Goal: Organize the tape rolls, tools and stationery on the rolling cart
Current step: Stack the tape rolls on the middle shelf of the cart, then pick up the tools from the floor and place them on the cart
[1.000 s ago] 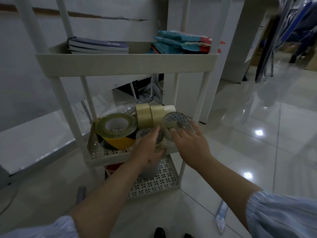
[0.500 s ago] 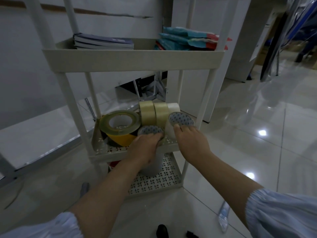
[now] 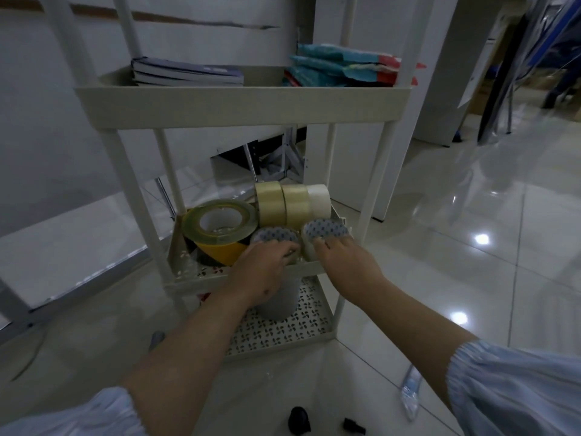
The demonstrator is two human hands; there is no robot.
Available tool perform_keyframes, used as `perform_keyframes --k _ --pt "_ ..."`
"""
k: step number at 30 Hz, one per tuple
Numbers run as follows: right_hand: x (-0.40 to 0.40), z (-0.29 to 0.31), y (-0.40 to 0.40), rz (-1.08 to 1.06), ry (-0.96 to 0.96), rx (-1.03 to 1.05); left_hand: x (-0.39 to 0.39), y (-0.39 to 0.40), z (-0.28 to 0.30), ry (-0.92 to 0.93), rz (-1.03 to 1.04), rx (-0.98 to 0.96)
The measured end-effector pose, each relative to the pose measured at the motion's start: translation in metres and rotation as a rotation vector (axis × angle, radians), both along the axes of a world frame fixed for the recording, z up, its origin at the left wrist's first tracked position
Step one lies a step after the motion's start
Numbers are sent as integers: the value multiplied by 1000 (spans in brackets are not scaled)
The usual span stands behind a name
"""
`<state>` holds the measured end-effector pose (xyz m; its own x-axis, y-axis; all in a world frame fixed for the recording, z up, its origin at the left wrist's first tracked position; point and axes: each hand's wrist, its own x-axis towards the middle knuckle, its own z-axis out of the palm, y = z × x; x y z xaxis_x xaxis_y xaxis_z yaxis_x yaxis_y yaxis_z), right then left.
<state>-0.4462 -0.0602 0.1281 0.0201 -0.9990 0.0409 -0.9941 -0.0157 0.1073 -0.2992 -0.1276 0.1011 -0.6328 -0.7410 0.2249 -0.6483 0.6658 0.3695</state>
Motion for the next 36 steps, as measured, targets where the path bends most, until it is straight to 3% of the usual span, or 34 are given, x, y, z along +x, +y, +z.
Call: perform_keyframes --k 6,14,18,23,25,31,36 --pt "-8 -15 -3 78 -82 8 -2 13 1 11 -35 -124" --pt "-1 -51 27 239 -271 -352 10 48 -40 177 -164 -215" --pt "-4 -97 56 216 -382 -172 25 76 -87 149 -186 -127" --pt "-21 -165 101 103 -412 161 37 114 -142 36 -134 361" --pt "-23 -187 114 61 -416 269 40 122 -161 -56 -117 470" --pt "-9 -224 130 -50 -374 508 33 144 -202 -374 -183 545" --pt "-10 -245 128 -28 -331 489 21 146 -217 -379 -167 454"
